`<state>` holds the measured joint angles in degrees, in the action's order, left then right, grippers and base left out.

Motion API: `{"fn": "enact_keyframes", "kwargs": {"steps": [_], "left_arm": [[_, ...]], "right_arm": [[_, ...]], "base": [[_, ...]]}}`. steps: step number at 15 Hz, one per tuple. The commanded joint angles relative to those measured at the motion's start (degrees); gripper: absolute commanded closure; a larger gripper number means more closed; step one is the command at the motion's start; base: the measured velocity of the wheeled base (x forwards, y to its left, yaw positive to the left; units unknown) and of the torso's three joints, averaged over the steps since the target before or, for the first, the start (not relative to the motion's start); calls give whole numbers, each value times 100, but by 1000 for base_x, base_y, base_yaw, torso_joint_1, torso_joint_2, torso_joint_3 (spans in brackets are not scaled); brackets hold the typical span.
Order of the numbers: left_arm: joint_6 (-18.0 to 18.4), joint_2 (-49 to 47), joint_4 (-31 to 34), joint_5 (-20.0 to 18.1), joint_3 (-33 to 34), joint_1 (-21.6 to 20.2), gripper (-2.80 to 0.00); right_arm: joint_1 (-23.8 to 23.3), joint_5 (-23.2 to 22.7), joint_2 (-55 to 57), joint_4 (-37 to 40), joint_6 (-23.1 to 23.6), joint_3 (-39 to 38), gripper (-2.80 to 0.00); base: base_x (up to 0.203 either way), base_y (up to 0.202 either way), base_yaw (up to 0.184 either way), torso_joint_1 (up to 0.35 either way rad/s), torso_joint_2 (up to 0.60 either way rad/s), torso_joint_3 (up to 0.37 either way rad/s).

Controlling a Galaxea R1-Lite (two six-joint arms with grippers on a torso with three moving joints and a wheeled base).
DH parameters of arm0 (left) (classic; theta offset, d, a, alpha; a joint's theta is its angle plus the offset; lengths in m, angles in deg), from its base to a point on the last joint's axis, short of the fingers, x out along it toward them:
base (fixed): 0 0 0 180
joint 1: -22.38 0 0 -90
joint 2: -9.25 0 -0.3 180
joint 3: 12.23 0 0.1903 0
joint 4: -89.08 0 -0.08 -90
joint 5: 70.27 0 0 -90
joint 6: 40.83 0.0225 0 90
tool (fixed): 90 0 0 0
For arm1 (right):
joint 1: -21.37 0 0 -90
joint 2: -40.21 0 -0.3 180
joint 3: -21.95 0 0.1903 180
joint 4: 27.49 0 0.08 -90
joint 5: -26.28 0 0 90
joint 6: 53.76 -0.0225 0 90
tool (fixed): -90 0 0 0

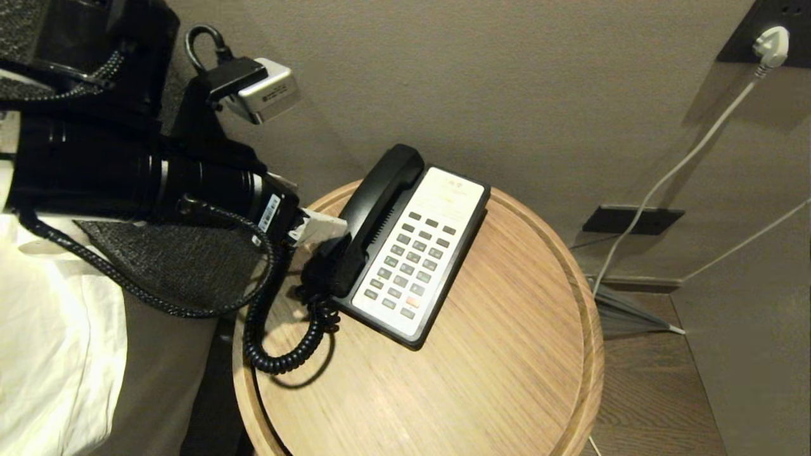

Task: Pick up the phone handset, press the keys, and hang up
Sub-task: Pick up the desk phone handset

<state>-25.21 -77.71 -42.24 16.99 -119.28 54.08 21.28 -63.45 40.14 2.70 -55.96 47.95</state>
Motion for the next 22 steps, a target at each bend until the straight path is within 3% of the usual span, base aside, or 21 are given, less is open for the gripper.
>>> {"fn": "enact_keyframes", "kwargs": {"steps": [1, 4, 14, 15, 22], "left_arm": [[3, -181, 81, 27, -188, 213, -280], [-66, -306, 154, 307, -190, 400, -280], [-375, -662, 140, 501, -350, 459, -280], [-387, -697, 136, 511, -350, 459, 0], [-428, -593, 145, 520, -283, 465, 0]], "right_arm": [[1, 0, -1, 3, 0, 0, 0], [1, 0, -1, 3, 0, 0, 0], [1, 0, -1, 3, 0, 0, 0], [1, 0, -1, 3, 0, 0, 0], [1, 0, -1, 3, 0, 0, 0]], "base": [[0, 0, 0, 0, 0, 0], [0, 0, 0, 0, 0, 0], [0, 0, 0, 0, 0, 0], [0, 0, 0, 0, 0, 0], [0, 0, 0, 0, 0, 0]]}}
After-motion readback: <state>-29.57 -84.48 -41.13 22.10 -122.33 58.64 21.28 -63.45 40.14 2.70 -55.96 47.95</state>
